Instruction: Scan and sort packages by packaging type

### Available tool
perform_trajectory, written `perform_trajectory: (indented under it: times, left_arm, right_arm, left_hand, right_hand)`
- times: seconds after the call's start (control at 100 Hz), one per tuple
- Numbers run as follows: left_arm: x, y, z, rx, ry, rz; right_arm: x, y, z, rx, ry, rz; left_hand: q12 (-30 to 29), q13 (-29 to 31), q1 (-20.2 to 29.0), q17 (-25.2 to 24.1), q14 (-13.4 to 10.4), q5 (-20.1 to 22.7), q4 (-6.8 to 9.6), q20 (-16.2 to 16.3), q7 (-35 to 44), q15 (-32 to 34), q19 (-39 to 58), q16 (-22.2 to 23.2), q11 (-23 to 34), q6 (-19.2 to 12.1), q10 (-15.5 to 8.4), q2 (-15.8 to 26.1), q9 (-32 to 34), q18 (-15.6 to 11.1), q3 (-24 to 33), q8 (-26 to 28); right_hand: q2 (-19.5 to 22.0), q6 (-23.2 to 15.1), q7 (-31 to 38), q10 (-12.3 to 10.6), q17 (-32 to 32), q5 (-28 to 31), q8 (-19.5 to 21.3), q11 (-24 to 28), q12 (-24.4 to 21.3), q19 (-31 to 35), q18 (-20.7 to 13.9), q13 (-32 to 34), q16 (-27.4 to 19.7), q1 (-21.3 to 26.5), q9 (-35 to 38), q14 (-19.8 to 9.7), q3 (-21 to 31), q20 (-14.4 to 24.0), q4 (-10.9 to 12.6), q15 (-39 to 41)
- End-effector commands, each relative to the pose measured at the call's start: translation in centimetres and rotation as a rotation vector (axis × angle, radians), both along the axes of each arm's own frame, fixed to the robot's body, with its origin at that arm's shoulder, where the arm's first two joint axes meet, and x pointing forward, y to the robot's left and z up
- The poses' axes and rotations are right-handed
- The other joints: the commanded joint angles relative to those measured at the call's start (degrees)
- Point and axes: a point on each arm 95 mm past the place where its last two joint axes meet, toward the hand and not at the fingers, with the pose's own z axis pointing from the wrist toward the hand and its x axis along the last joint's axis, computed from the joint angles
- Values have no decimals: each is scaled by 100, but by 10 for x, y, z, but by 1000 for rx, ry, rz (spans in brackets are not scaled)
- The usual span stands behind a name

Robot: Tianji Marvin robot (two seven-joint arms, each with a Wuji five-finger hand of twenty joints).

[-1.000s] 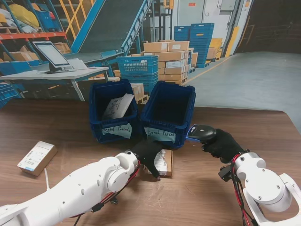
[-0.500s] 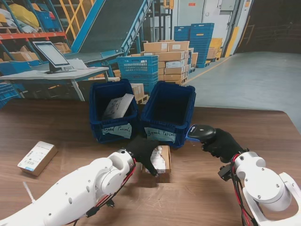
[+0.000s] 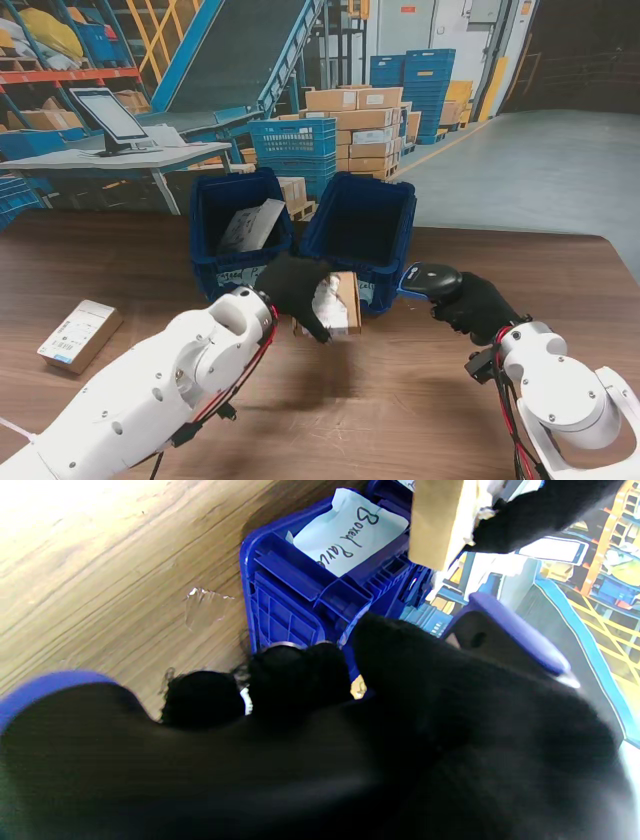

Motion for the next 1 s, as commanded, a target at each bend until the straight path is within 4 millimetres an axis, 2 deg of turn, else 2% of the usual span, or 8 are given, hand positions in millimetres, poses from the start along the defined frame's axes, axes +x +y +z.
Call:
perform_trajectory:
  times: [0.0,0.25,0.53,0.99]
  left_arm:
    - [4,-2,16,-24,-25,19]
    - [20,2,44,-105,-78,86]
    - [47,0,61,-172,-82,118]
    - [117,-19,61,-263,-23,135]
  right_arm:
    - [-3,3,-2,14,7,9]
    - [-5,2,-6,28,10,6]
    - [-6,0,-10,38,11,5]
    - [-3,-9,-12,59,9,-31]
  left_hand:
    - [288,727,2739,25,-300,709,427,109,2492,1135,150,285,839,-1910,-1084,1014,666,217,3766,370]
    - [273,716,2745,29,-298,716,398,109,2496,1114,156,237,827,-1915,-1087,1008,673,234,3764,367]
    - [258,725,2739,45,-318,731,376,107,2488,1085,156,217,813,-1931,-1103,1007,684,250,3768,349]
    - [245,650,2796,-31,-297,763,297,72,2476,932,60,156,782,-1964,-1118,1040,683,211,3688,308]
  right_hand:
    - [416,-378,-16,108,59,208,48,-49,37,319,10,130,93,543,54,8,674,122,129,153]
    - [416,-374,-18,122,56,204,49,-54,34,320,12,126,96,543,47,5,672,122,127,159]
    - [416,-383,-17,112,60,208,51,-52,36,319,2,124,96,543,48,13,674,120,128,162]
    - [412,-376,-20,112,50,205,51,-51,38,321,2,122,96,548,51,15,674,123,125,167]
